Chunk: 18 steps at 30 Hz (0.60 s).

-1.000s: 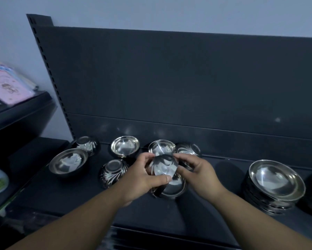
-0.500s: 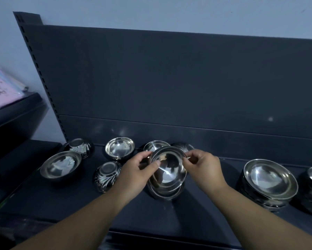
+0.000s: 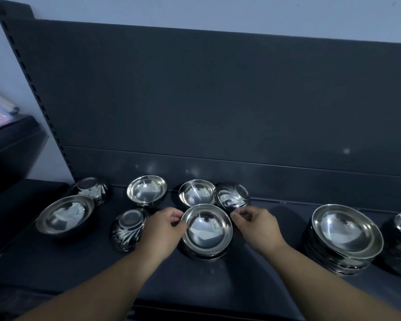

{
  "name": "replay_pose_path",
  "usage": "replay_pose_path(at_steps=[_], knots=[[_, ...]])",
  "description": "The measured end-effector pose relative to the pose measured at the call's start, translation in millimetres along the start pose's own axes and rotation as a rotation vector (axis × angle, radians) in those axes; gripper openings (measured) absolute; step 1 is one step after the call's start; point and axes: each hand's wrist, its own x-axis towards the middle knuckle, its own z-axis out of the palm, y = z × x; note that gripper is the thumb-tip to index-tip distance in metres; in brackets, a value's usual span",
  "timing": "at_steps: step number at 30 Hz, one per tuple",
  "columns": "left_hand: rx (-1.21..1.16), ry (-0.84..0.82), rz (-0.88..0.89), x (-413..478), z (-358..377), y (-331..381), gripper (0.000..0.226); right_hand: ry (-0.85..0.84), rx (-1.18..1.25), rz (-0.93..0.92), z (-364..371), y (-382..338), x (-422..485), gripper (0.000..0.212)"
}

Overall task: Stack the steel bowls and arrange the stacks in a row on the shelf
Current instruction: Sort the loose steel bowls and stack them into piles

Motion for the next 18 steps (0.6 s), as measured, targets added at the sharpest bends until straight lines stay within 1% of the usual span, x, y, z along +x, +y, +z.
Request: replay_pose_path(at_steps=[1, 4, 8, 10, 13, 18], knots=[[0.02, 0.009, 0.007, 0.9, 0.1, 0.7, 0.018, 0.026, -0.041, -0.025, -1.8, 0.5, 2.7, 0.012], [0.052, 0.015, 0.031, 1.6, -0.2, 3.8, 0.014, 0.066, -0.129, -0.099, -3.8, 5.4, 15.3, 0.041], [0.083, 0.009, 0.05, 1.5, -0.2, 4.4, 0.012, -0.031, -0.243, -0.164, 1.1, 12.6, 32.7, 0.082], [0.097, 0.01, 0.045, 0.9, 0.0, 3.7, 0.013, -0.067, -0.276, -0.173, 5.6, 16.5, 39.9, 0.095], [0.089, 0.013, 0.039, 0.0, 1.4, 2.3, 0.019, -0.085, -0.293, -0.205, 12.7, 21.7, 47.6, 0.1], [0.103, -0.041, 0.038, -3.2, 4.3, -2.2, 0.028, 0.005, -0.245, -0.24, 19.3, 24.9, 50.1, 0.089]])
